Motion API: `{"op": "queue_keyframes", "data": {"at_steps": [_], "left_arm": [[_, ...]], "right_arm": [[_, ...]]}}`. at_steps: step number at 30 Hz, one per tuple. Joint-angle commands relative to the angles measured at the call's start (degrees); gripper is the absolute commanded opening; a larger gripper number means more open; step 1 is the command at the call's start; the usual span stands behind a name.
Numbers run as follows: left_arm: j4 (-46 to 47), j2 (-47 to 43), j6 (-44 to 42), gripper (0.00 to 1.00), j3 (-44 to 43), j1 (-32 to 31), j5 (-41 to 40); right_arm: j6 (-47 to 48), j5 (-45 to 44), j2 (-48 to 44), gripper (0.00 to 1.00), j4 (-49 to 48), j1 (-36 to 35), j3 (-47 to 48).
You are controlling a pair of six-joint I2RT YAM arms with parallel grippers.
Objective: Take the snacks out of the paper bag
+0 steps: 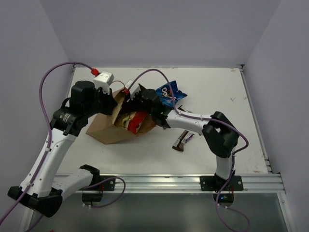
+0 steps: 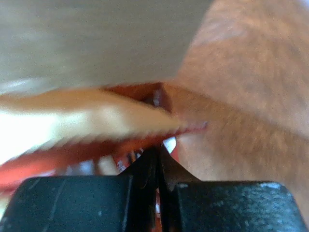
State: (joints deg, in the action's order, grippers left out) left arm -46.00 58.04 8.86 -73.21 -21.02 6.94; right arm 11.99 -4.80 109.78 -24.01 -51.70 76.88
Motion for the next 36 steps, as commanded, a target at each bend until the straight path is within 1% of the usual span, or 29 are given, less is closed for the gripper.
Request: {"op": "queue_keyframes", "data": {"at_steps": [1,2,6,10,12,14,15,17,18,20,21,22,24,25,26,28,30,33,34,36], "left_arm": [[3.72,-1.18,-0.25,0.00,1.22,0.10,-3.14],[4.07,-1.09,0.01,0.00,2.27,0.10,-4.03],[6.44,0.14,0.63,0.00,4.83,0.10,-8.95],[9.08,1.46,0.98,0.00,6.32,0.10,-11.24],[9.87,2.07,0.89,0.00,7.03,0.19,-11.94],[10.23,2.51,0.63,0.00,7.20,0.19,-13.18],[10.23,2.95,0.46,0.00,7.29,0.19,-13.53],[10.23,3.48,0.02,0.00,7.73,0.19,-15.28],[10.23,3.57,-0.07,0.00,7.99,0.19,-15.29],[10.75,3.48,-0.34,0.00,9.13,0.19,-16.52],[11.10,3.40,-0.42,0.00,9.49,0.19,-16.87],[11.63,3.39,-0.60,0.00,9.92,0.19,-17.05],[12.07,3.57,-1.04,0.00,10.98,0.19,-17.22],[12.16,3.74,-1.13,0.00,11.24,0.19,-17.74],[12.07,3.83,-1.39,0.00,11.68,0.27,-17.92],[11.99,4.36,-1.48,0.00,12.12,0.27,-18.01],[12.33,4.54,-1.48,0.00,12.56,0.27,-18.19],[12.77,4.54,-1.22,0.00,13.00,0.27,-18.19],[13.21,4.62,-1.13,0.00,13.27,0.36,-17.84],[13.65,4.89,-0.95,0.00,13.36,0.27,-17.14]], "right_arm": [[-1.00,5.75,-8.58,0.00,4.40,0.20,-0.58],[-1.18,7.68,-10.35,0.00,5.72,0.20,-1.29],[-1.18,7.88,-19.41,0.00,9.76,0.20,-4.37],[-0.04,5.33,-26.18,0.00,16.08,0.29,-6.03],[0.14,4.89,-30.03,0.00,17.41,0.46,-6.83],[-0.47,3.05,-32.60,0.00,20.39,0.90,-7.10],[-0.91,2.60,-35.39,0.00,21.45,1.25,-7.10],[-2.93,1.55,-39.09,0.00,25.82,3.96,-5.70],[-3.63,1.55,-39.11,0.00,27.33,3.98,-5.69],[-6.53,1.89,-42.44,0.00,31.45,7.74,-4.55],[-7.76,2.59,-43.58,0.00,32.35,11.24,-4.46],[-10.12,3.12,-45.94,0.00,33.93,13.01,-4.46],[-11.54,3.30,-47.72,0.00,35.25,16.44,-4.63],[-14.25,3.48,-48.33,0.00,35.87,19.76,-4.55],[-15.06,3.91,-49.30,0.00,37.01,21.45,-4.55],[-16.99,6.01,-49.92,0.00,38.33,25.31,-4.20],[-18.05,7.51,-50.71,0.00,39.21,27.52,-3.50],[-19.72,7.26,-51.77,0.00,40.00,28.85,-2.79],[-20.59,9.78,-51.86,0.00,40.61,29.90,-1.92],[-21.56,11.73,-52.21,0.00,40.80,30.43,-1.12]]}}
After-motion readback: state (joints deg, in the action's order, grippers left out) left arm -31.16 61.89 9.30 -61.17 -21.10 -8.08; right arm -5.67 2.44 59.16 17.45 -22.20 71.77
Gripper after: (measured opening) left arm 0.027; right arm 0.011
